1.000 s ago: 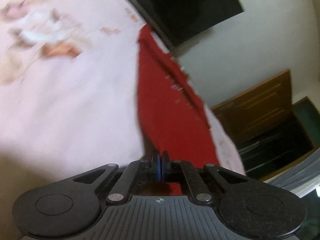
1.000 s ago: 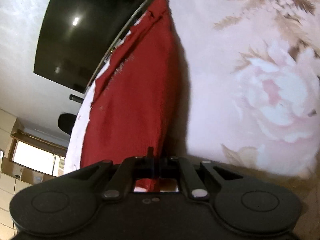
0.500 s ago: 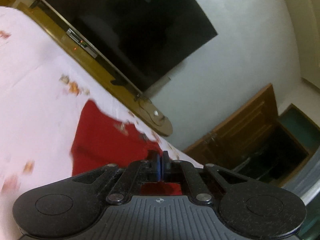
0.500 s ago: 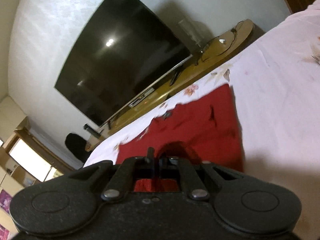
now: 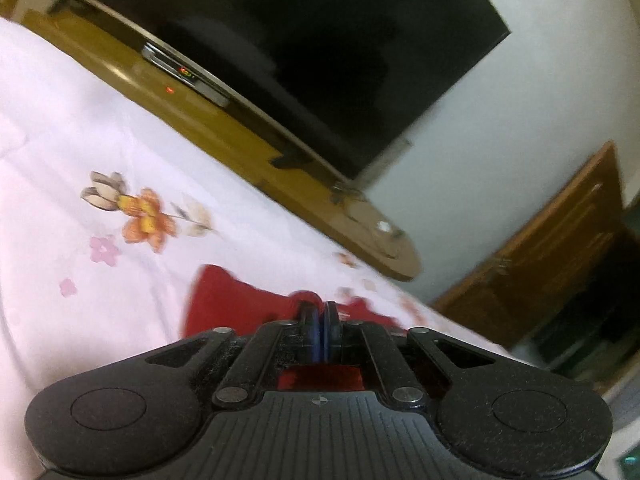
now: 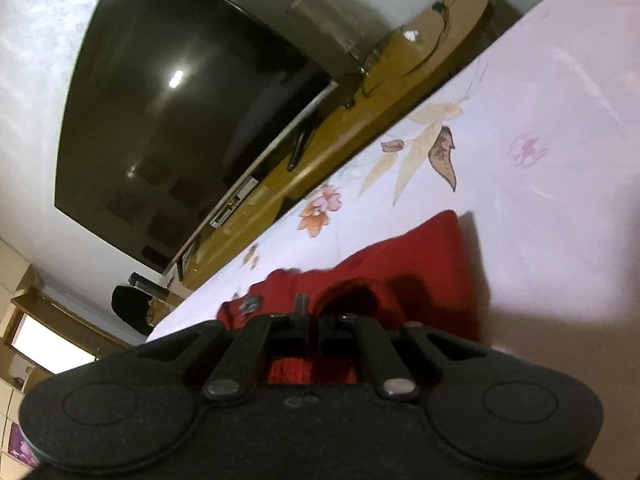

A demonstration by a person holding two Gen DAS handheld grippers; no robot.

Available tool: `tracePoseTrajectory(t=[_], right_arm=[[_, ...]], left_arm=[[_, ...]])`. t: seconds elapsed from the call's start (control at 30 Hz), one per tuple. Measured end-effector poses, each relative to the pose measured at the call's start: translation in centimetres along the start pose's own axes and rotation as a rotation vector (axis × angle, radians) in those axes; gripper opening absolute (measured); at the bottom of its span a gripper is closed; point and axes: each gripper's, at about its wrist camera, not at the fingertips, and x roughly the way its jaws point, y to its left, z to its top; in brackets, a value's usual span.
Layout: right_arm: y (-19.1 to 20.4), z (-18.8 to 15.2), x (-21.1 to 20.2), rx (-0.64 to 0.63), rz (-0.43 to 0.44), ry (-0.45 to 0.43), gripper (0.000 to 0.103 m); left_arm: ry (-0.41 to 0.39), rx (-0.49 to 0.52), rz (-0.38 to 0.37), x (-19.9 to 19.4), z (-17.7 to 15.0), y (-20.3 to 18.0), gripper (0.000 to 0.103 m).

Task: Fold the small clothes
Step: 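Carry the held hem over the strip with both tools and lay it down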

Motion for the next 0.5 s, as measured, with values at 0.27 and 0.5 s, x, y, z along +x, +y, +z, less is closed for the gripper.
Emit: tracePoseTrajectory(t=[0.27, 0.5], right_arm=[[-0.2, -1.6, -0.7, -0.078, -0.016, -0.135, 0.038], [1.4, -0.6, -1.3, -0.202, -0.091, -0.192, 0.055]], left_arm=[[-0.112, -0.031, -0.003, -0.2, -1.0, 1.1, 0.002], [0.110, 0.148, 0.040, 3.0, -0.5, -1.2, 0.010]])
